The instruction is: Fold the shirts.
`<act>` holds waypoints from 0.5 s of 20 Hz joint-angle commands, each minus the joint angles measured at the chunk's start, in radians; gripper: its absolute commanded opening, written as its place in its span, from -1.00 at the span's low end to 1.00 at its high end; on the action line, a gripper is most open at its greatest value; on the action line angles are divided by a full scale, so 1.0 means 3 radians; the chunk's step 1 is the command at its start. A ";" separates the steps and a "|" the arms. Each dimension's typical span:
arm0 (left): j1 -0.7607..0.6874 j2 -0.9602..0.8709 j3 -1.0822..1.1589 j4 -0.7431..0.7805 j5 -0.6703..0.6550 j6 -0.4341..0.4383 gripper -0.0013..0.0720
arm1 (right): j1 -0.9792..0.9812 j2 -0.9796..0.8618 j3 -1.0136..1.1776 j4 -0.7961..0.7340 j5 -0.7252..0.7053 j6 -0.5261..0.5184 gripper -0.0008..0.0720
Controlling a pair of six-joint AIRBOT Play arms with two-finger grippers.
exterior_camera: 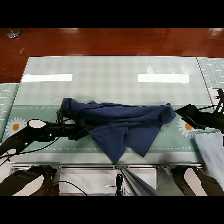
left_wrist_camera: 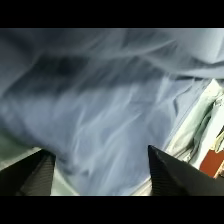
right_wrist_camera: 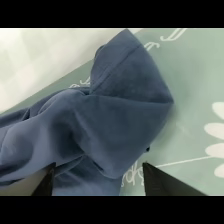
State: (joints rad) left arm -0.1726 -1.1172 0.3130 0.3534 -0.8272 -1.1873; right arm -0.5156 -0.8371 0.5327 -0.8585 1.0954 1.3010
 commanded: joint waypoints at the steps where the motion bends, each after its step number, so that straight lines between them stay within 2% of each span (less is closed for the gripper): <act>1: -0.0102 -0.0182 0.0192 -0.0186 0.0072 0.0244 -0.56 | -0.0003 0.0001 -0.0004 0.0013 0.0010 -0.0015 0.72; 2: -0.0135 -0.0211 0.0259 -0.0186 0.0048 0.0381 -0.91 | -0.0003 -0.0013 -0.0004 0.0013 0.0010 -0.0014 0.72; 6: -0.0170 -0.0225 0.0411 -0.0186 0.0014 0.0415 -0.91 | 0.0041 -0.0285 -0.0003 0.0027 -0.0006 -0.0005 0.72; 10: -0.0169 -0.0225 0.0411 -0.0184 -0.0013 0.0415 -0.91 | 0.0394 -0.0683 0.0022 0.0039 -0.0181 -0.0045 0.72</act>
State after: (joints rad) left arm -0.2211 -1.1820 0.4271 0.3046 -0.8200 -1.0718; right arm -0.4557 -0.9707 0.5343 -0.8494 1.0775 1.2949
